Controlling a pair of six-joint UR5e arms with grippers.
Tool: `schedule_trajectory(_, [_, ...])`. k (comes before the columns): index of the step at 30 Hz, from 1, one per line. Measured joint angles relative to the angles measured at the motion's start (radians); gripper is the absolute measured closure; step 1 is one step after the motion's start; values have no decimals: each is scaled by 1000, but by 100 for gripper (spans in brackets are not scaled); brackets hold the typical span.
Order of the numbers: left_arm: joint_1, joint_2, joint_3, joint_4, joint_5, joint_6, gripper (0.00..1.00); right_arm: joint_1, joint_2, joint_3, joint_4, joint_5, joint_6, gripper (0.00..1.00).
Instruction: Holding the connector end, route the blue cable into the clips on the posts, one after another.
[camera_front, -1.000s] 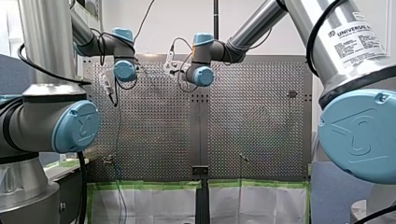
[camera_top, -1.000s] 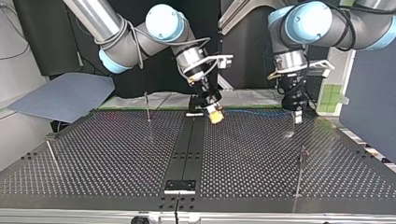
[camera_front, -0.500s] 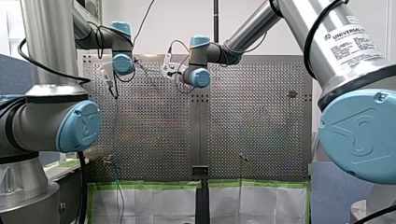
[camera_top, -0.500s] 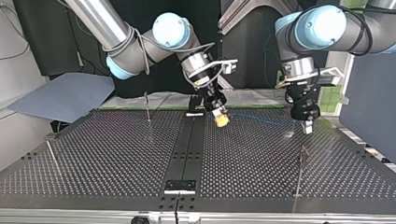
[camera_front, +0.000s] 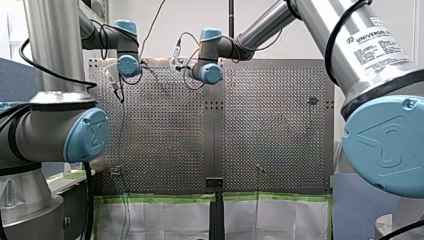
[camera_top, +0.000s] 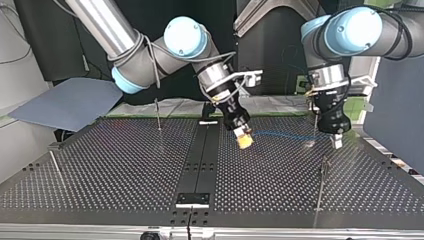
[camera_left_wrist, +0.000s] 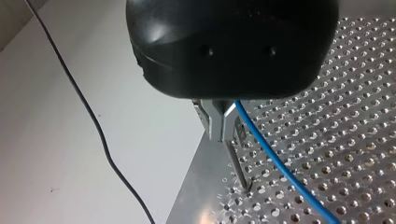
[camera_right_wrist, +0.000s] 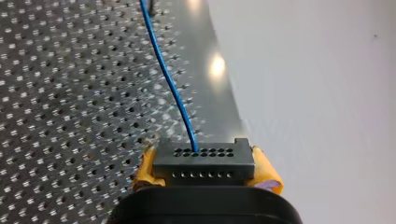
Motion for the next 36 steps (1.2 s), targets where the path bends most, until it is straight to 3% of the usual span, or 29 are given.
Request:
schedule_trajectory(9, [27, -28, 32, -3, 23, 0, 100, -3, 0, -25, 6, -4, 6, 100])
schedule_trajectory(16, [45, -10, 68, -8, 34, -8, 100, -7, 3, -31, 8, -13, 14, 100])
schedule_trajectory(25, [69, -11, 72, -9, 61, -16, 100, -9, 22, -41, 10, -26, 22, 100])
schedule_trajectory(36, [100, -53, 72, -8, 124, -18, 100, -11, 38, -49, 11, -41, 28, 100])
